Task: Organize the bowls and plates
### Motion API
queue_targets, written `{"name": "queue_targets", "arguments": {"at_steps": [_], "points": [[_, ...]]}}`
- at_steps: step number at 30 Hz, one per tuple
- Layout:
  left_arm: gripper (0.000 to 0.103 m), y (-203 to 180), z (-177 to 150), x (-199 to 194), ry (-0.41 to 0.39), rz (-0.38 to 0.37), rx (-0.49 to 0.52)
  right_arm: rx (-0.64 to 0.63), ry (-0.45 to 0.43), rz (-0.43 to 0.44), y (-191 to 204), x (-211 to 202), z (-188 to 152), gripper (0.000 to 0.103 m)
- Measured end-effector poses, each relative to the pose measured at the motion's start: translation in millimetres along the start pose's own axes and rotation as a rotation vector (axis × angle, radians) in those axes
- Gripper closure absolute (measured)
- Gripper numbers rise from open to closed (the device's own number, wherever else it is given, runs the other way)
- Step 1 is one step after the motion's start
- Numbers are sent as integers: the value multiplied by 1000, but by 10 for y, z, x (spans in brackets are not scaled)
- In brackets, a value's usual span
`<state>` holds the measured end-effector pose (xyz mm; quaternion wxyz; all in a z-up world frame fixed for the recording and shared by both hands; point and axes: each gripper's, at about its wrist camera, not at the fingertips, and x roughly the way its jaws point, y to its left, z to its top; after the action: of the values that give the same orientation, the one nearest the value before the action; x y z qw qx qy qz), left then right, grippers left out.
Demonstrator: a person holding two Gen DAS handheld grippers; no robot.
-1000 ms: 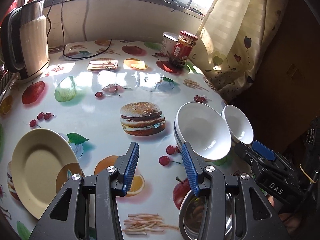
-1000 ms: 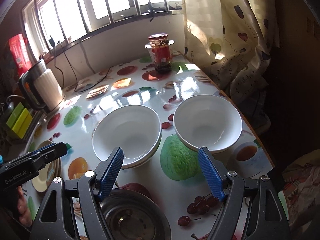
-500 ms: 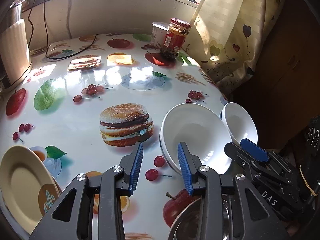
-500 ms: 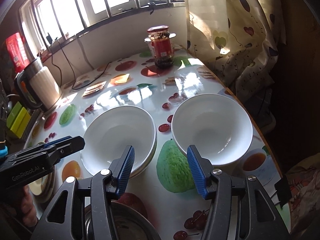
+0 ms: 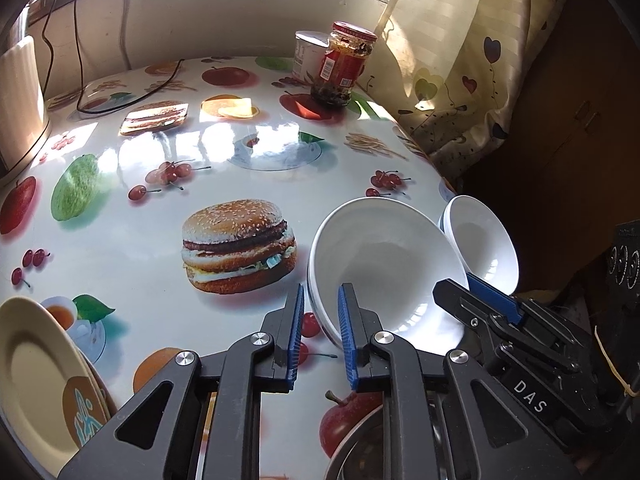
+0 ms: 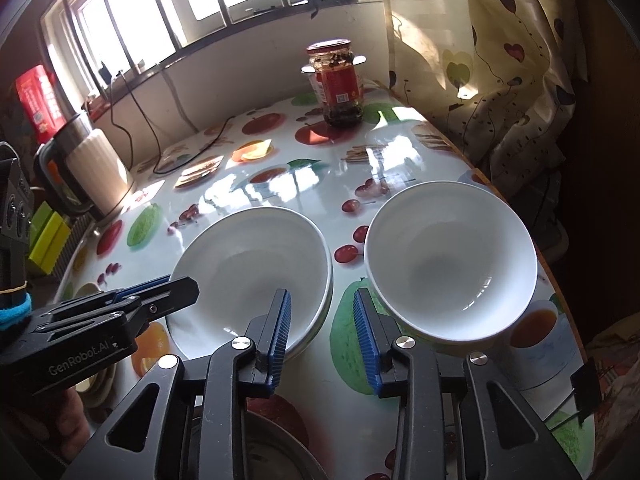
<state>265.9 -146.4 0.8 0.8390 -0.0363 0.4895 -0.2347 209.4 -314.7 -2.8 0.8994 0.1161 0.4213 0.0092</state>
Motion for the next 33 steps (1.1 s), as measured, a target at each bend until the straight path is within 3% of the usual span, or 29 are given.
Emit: {"name": "queue_targets", "arguments": {"at_steps": [5,20,33], "points": [[87,-17,4,4,-2,5,8,2,0,22,23,6,1,83],[87,-57,23,-83,-28,2,15,20,-16,29,-8,-39,0,84],[87,-192,-102,-439,-81,-22,40,17,-81,36,48,-466,-65,84]]}}
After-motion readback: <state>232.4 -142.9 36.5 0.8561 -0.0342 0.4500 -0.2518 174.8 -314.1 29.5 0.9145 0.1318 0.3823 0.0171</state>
